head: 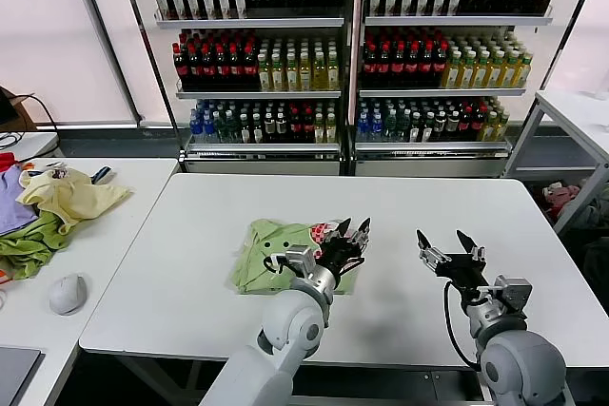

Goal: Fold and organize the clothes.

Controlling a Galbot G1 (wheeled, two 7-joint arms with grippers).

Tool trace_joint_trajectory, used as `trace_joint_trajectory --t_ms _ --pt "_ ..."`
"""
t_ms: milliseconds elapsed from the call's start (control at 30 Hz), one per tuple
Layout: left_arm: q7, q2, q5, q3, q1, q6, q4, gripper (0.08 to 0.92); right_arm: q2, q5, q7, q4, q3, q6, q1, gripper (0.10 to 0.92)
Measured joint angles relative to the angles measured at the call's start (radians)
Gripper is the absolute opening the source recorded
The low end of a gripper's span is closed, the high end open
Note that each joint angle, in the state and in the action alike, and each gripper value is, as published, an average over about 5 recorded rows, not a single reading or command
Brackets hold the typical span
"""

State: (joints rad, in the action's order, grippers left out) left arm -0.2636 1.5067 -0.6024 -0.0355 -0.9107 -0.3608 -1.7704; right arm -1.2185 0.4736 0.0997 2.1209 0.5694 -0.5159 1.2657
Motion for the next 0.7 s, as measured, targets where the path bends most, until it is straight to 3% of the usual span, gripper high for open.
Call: trace_joint_trajectory --t_ms 233,333,700 --pt "0.005 -0.093 0.038 0.107 -0.099 0.053 -0.112 0.768 -0.054 -0.032 0.038 -0.115 -0.15 -0.017 -0.117 0.823" --pt "0.002 -0.138 0.059 0.176 -0.156 0.077 -0.159 0.813 -0.09 -0.056 0.059 -0.189 -0.216 -0.024 -0.181 0.823" --pt "-0.003 -0.21 0.138 0.355 -0.353 0.134 -0.281 0.823 -0.23 -0.141 0.137 -0.497 -0.391 -0.05 -0.395 0.823"
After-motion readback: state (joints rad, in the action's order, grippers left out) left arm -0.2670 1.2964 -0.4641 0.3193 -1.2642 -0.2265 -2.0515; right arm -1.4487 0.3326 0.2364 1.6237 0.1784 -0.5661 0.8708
